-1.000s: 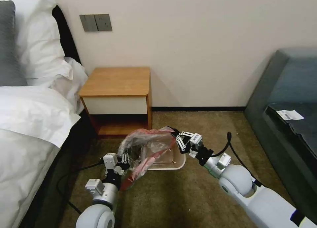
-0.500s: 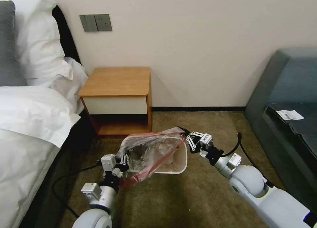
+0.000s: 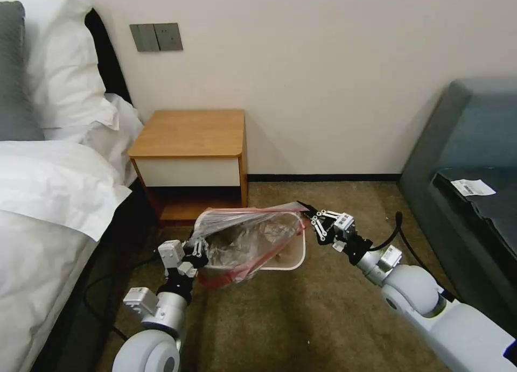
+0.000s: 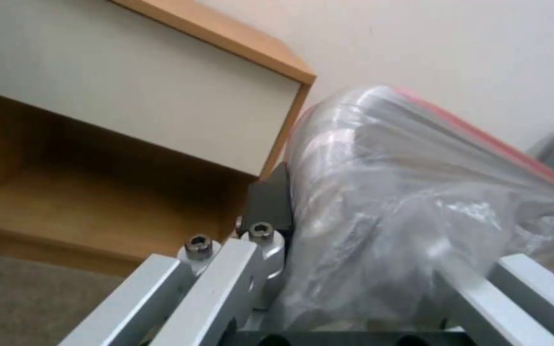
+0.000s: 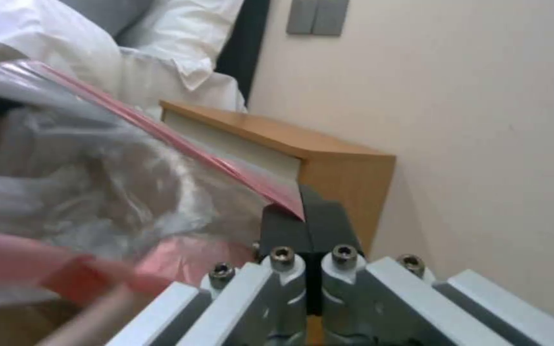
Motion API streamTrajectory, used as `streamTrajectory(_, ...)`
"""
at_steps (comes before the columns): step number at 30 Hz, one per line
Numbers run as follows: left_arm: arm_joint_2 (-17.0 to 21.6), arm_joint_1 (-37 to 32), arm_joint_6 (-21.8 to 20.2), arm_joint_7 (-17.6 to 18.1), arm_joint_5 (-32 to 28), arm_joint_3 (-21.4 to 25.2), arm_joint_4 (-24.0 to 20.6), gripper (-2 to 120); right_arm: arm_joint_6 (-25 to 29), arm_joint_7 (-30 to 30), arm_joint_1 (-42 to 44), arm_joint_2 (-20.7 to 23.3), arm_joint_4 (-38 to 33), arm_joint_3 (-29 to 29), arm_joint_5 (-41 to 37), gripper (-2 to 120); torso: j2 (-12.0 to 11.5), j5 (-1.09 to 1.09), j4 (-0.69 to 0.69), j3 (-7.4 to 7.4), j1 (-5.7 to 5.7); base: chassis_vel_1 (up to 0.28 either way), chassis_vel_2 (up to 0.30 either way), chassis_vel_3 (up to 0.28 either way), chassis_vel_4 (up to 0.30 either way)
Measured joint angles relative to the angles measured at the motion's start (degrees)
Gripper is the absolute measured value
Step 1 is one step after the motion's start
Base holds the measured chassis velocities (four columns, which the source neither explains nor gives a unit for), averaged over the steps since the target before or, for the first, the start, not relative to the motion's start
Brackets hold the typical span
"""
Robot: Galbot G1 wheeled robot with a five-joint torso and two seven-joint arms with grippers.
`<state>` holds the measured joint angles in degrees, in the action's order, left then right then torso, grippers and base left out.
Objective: Pick up the garbage bag from the table and place it over the trash can.
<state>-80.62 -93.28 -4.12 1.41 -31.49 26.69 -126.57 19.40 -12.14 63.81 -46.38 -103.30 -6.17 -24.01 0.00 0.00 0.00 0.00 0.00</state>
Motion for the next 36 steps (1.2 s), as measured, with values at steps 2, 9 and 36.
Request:
streamTrajectory(2,0.0,0.0,-0.4,0.2,-1.0,0.0,-0.6,11,0.0,0.0,-0.4,-0.3,0.8,0.0,0.0,0,0.0,0.00,0.00,0.00,0.00,0.000,0.000,0.000,0.000)
streamTrajectory(9,0.1,-0.2,-1.3,0.9,-3.6,0.1,-2.1,11,0.0,0.2,-1.9,-2.3,4.2,0.1,0.0,0,0.0,0.00,0.00,0.00,0.00,0.000,0.000,0.000,0.000)
streamTrajectory(36,-1.4,7.5,1.8,4.4,-7.9,0.3,3.4,11,0.6,3.4,5.5,-6.0,-2.6,-0.6,2.2,0,0.0,0.00,0.00,0.00,0.00,0.000,0.000,0.000,0.000)
